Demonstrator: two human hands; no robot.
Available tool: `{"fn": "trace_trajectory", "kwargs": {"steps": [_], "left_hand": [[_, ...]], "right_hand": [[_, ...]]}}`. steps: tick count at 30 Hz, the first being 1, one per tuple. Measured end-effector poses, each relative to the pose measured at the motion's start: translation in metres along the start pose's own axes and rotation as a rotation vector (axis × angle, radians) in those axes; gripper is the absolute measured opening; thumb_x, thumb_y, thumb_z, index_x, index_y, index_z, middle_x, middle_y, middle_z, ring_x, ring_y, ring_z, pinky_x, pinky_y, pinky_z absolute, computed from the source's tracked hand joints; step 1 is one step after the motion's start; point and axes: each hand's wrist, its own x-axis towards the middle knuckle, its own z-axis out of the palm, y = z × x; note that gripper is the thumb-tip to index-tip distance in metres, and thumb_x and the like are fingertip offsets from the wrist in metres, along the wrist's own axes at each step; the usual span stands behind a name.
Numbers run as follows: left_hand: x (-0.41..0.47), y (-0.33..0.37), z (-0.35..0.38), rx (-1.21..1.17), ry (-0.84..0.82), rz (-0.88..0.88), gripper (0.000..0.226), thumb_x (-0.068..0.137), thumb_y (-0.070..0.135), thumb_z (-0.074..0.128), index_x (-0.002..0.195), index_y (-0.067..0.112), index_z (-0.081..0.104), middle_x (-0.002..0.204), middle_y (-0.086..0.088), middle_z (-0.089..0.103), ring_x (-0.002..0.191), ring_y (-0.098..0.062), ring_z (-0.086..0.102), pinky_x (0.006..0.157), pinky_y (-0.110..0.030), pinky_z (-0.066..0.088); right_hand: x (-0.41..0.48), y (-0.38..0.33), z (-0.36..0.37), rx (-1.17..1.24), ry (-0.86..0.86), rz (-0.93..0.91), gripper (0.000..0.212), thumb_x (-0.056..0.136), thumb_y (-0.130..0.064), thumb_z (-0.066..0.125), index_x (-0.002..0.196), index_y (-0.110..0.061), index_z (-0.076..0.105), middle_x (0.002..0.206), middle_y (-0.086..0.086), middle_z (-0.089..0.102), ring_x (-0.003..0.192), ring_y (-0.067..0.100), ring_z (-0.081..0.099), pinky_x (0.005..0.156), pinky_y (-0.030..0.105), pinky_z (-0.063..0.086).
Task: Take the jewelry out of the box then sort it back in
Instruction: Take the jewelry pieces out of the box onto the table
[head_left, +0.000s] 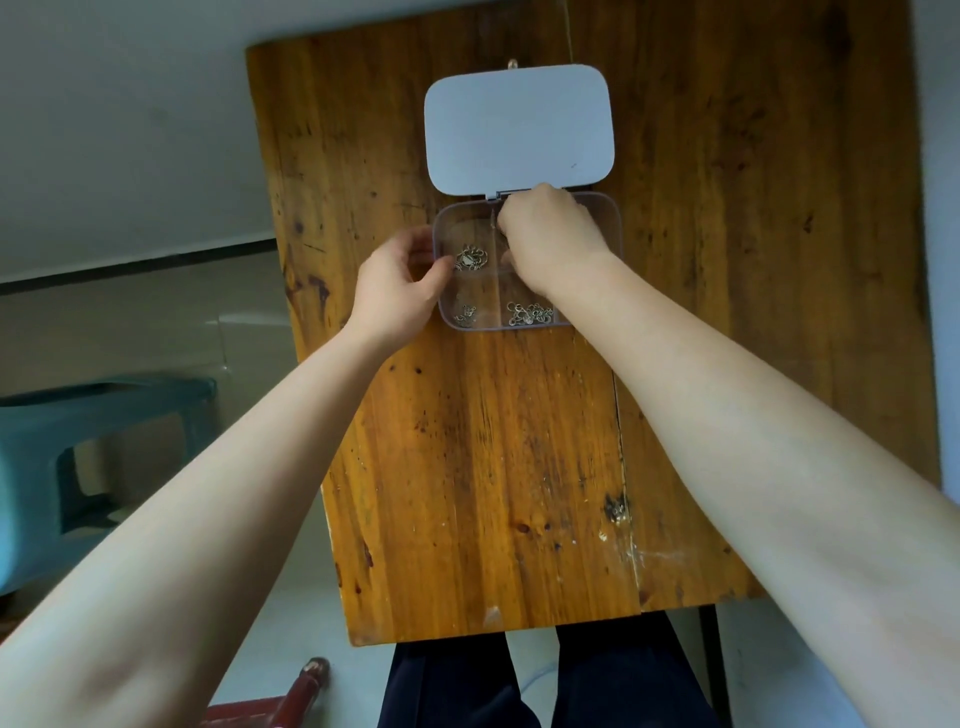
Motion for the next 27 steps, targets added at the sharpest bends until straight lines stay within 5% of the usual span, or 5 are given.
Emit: {"fn": "trace_trajectory", "kwargs": {"steps": [6,10,17,22,27], "left_hand": [[0.001,0.002,-0.002,0.012,-0.005,-0.025,0.036,0.092,0.026,0.065,0.126,0.015,0.061,0.113,0.007,0.068,0.104,-0.006,0.063,0.091,-0.032,0.056],[-0.001,0.003,0.002,0.067,0.044,-0.012,0.048,0.089,0.028,0.068,0.133,0.014,0.052,0.118,0.005,0.063,0.103,-0.009,0.062,0.090,-0.034,0.056],[-0.008,0.028,0.014,0.590,0.204,0.397,0.023,0.093,0.025,0.058,0.110,0.013,0.065,0.105,-0.009,0.063,0.084,-0.028,0.062,0.060,-0.032,0.043],[0.016,0.061,0.023,1.034,0.010,0.120,0.015,0.089,0.011,0.055,0.076,0.007,0.062,0.063,-0.006,0.048,0.063,-0.030,0.052,0.057,-0.032,0.036],[0.029,0.084,0.034,1.179,-0.147,0.035,0.013,0.080,0.000,0.059,0.081,0.013,0.054,0.064,-0.004,0.044,0.070,-0.029,0.052,0.061,-0.034,0.038]], "right_hand": [[-0.003,0.008,0.009,0.227,0.045,0.083,0.012,0.090,-0.012,0.067,0.098,-0.008,0.075,0.096,0.011,0.072,0.086,0.027,0.068,0.076,0.039,0.060],[-0.016,0.014,0.010,0.419,0.219,0.130,0.015,0.086,-0.019,0.072,0.099,-0.013,0.079,0.094,0.004,0.076,0.085,0.017,0.070,0.073,0.022,0.052],[-0.060,0.030,0.006,0.757,0.509,0.223,0.011,0.085,-0.023,0.074,0.093,-0.016,0.079,0.082,-0.011,0.071,0.070,-0.004,0.063,0.067,0.000,0.046],[-0.081,0.040,0.006,0.832,0.604,0.258,0.009,0.087,-0.021,0.073,0.092,-0.015,0.078,0.085,-0.005,0.074,0.074,0.002,0.067,0.067,0.009,0.053],[-0.091,0.046,0.007,0.897,0.664,0.269,0.007,0.087,-0.019,0.073,0.091,-0.014,0.077,0.086,-0.003,0.073,0.072,0.004,0.068,0.065,0.010,0.054]]}}
